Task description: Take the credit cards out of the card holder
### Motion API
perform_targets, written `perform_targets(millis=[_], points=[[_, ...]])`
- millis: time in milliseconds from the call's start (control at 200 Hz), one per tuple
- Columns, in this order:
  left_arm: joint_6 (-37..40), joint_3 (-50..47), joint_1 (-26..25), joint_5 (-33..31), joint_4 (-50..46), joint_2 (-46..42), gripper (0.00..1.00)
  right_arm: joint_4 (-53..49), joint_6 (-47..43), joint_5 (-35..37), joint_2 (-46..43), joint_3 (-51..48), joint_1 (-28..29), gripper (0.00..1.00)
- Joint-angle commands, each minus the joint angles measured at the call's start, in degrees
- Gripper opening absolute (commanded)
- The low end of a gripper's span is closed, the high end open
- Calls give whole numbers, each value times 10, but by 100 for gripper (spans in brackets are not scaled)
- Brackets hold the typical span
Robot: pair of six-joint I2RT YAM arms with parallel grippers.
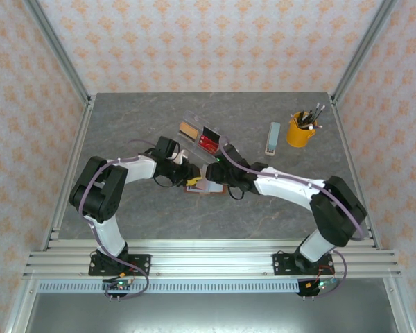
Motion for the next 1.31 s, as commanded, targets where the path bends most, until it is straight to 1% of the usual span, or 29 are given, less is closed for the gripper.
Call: perform_targets(millis=[0, 160, 290, 360, 535, 781, 881, 1091, 1171, 1301], points=[[-20, -3, -17, 22, 39, -19, 29, 17, 1, 57, -33, -14, -2, 50], [-29, 15, -55, 11, 46, -26, 34, 12, 9, 97, -70, -33, -3, 55], [-30, 34, -81, -4, 41, -18, 38, 3, 14, 126, -99, -42, -5, 61], [-30, 42, -84, -11, 39, -7, 39, -2, 16, 136, -107, -45, -5, 63], [-30, 65, -85, -26, 33, 25, 45, -9, 19, 140, -109, -47, -6, 64], [-25, 82, -88, -44, 17, 55, 47, -15, 20, 139, -101, -43, -7, 64], [-22, 85, -89, -52, 8, 58, 46, -17, 20, 134, -94, -40, -7, 64], [-25, 86, -85, -57, 8, 24, 37, -20, 8, 110, -82, -22, -7, 63], [-15, 82, -72, -74, -15, -2, 34, -21, -3, 84, -77, -9, -7, 61], [-1, 63, -37, -85, -40, -46, 30, -18, -14, 41, -57, 13, -7, 58]])
